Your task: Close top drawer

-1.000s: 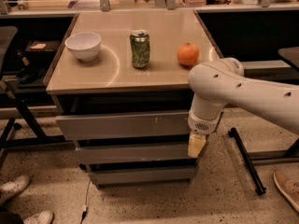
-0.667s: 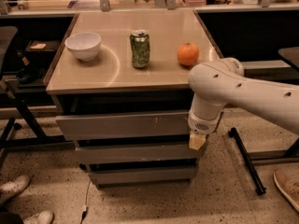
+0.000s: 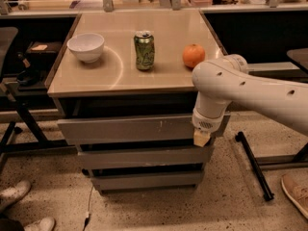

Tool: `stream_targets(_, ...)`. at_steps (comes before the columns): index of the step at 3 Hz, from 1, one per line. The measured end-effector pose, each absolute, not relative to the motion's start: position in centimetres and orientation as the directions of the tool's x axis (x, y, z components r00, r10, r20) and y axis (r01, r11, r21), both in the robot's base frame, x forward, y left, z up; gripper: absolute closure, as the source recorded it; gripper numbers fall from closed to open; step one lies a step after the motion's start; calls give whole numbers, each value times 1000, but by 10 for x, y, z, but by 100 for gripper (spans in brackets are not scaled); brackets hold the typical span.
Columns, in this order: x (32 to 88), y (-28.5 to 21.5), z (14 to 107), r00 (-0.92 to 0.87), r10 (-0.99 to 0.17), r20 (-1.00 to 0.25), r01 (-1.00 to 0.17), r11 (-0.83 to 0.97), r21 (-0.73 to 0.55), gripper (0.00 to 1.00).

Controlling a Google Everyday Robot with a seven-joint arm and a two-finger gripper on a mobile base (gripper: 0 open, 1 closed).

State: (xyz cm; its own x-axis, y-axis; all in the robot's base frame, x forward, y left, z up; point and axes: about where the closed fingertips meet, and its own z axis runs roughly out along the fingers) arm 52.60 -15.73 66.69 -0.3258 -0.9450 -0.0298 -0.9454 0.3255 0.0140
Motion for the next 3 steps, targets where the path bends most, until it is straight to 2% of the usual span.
stream_targets(3, 577, -157, 664, -326, -945, 6, -945, 326, -25, 100)
